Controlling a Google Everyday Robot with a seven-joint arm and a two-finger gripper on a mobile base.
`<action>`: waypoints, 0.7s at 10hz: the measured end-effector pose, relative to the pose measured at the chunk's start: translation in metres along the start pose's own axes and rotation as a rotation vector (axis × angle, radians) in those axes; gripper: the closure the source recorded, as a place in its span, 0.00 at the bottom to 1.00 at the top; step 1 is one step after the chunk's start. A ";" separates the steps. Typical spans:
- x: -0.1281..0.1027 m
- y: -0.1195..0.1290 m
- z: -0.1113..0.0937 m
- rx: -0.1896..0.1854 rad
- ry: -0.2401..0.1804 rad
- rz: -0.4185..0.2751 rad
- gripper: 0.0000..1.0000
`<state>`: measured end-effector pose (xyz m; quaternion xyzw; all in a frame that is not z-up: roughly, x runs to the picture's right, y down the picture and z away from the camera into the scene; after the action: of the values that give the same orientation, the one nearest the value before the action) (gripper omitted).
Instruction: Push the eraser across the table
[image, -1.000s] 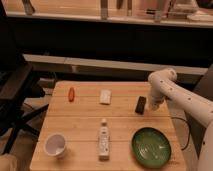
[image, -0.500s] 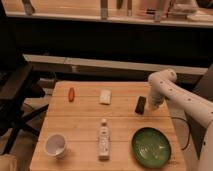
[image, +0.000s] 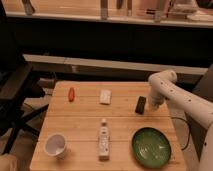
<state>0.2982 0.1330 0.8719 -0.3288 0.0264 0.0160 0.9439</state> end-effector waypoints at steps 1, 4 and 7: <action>0.000 0.000 0.000 0.002 0.001 0.001 1.00; -0.002 -0.001 0.002 0.007 -0.002 0.005 1.00; -0.003 -0.002 0.003 0.012 -0.005 0.007 1.00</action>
<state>0.2952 0.1328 0.8759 -0.3230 0.0250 0.0199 0.9458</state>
